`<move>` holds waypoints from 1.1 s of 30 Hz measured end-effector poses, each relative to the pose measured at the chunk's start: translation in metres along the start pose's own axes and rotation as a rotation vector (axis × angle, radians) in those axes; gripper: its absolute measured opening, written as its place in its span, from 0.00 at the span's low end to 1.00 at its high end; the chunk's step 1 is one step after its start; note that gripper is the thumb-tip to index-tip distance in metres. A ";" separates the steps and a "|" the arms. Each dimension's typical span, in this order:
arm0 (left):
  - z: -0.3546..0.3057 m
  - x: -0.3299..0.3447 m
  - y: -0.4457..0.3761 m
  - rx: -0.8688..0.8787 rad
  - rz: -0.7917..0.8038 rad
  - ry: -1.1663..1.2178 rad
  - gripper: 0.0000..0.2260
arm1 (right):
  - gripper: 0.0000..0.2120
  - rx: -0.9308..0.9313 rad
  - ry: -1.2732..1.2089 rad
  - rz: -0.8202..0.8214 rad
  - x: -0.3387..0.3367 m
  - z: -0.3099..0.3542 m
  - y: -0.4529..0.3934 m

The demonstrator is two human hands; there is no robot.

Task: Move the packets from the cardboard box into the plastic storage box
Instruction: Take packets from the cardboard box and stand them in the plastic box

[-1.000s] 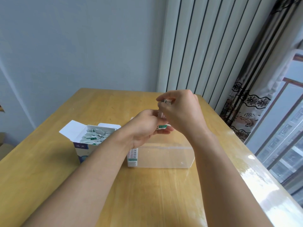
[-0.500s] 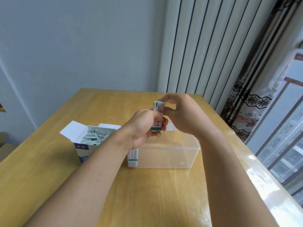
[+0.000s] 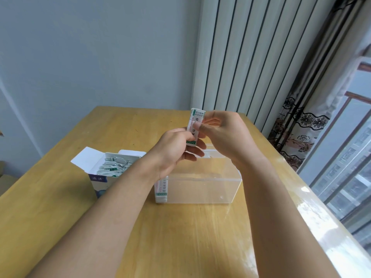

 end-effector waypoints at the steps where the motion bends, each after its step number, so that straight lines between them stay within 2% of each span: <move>1: 0.000 -0.002 0.000 0.006 0.008 -0.034 0.13 | 0.05 -0.012 -0.018 -0.024 0.000 0.002 0.000; 4: -0.003 -0.017 0.002 0.061 -0.110 -0.226 0.19 | 0.01 -0.034 -0.062 -0.119 -0.005 0.008 0.003; 7: -0.010 -0.043 0.008 0.142 -0.279 -0.393 0.23 | 0.03 0.098 -0.147 0.005 -0.003 0.002 0.005; 9: -0.014 -0.058 0.012 0.132 -0.239 -0.600 0.22 | 0.03 0.242 -0.078 0.112 0.010 -0.005 0.004; 13: -0.017 -0.073 0.013 0.006 -0.061 -0.983 0.22 | 0.04 0.445 0.141 0.265 0.040 -0.017 -0.004; 17: -0.017 -0.084 0.010 -0.024 -0.060 -1.026 0.21 | 0.03 0.672 0.175 0.424 0.065 -0.028 -0.004; 22: -0.025 -0.098 0.012 -0.017 -0.116 -1.023 0.21 | 0.05 0.866 0.150 0.509 0.085 -0.033 -0.004; 27: -0.032 -0.099 0.013 0.002 -0.082 -1.045 0.22 | 0.03 0.892 0.247 0.558 0.098 -0.041 -0.009; 33: -0.029 -0.102 0.014 -0.016 -0.060 -1.064 0.22 | 0.10 0.912 0.399 0.642 0.106 -0.043 -0.011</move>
Point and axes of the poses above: each hand's wrist, its own y-axis away from the middle knuckle, its own x-axis out of the palm, z = x × y, the point moved 2 cm from there along -y, towards the middle knuckle, and after that the axes turned 15 degrees about -y, right-handed, at the moved point
